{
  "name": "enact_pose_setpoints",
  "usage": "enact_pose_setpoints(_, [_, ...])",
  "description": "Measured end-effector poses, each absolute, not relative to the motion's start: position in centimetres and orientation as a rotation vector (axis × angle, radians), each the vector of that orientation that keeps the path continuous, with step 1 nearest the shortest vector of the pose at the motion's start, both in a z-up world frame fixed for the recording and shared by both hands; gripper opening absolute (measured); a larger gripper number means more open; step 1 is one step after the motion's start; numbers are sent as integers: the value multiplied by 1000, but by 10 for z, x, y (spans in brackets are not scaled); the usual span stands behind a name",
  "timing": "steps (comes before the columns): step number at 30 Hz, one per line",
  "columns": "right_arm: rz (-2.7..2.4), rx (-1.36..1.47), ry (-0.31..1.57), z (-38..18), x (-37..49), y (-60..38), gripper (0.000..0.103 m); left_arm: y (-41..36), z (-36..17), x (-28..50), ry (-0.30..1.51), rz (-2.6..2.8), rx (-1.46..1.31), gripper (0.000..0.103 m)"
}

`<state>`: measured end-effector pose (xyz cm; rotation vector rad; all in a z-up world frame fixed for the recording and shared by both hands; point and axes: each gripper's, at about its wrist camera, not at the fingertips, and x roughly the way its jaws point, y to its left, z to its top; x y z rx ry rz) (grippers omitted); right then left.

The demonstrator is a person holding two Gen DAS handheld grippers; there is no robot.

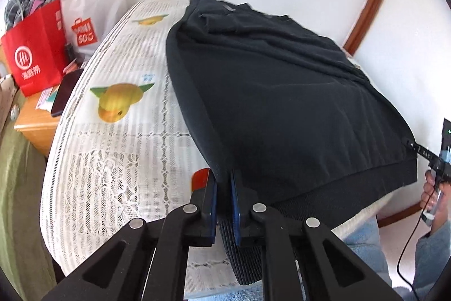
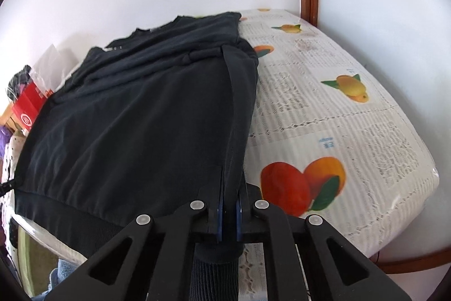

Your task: Fold small clothes

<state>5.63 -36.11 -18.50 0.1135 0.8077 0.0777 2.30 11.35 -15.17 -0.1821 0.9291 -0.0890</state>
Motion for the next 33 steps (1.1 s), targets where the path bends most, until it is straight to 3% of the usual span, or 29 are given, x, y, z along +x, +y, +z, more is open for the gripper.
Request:
enact_pose_setpoints(17, [139, 190, 571, -83, 133, -342, 6, 125, -56, 107, 705, -65, -161, 7])
enact_pose_setpoints(33, [102, 219, 579, -74, 259, -328, 6, 125, -77, 226, 736, 69, -145, 7])
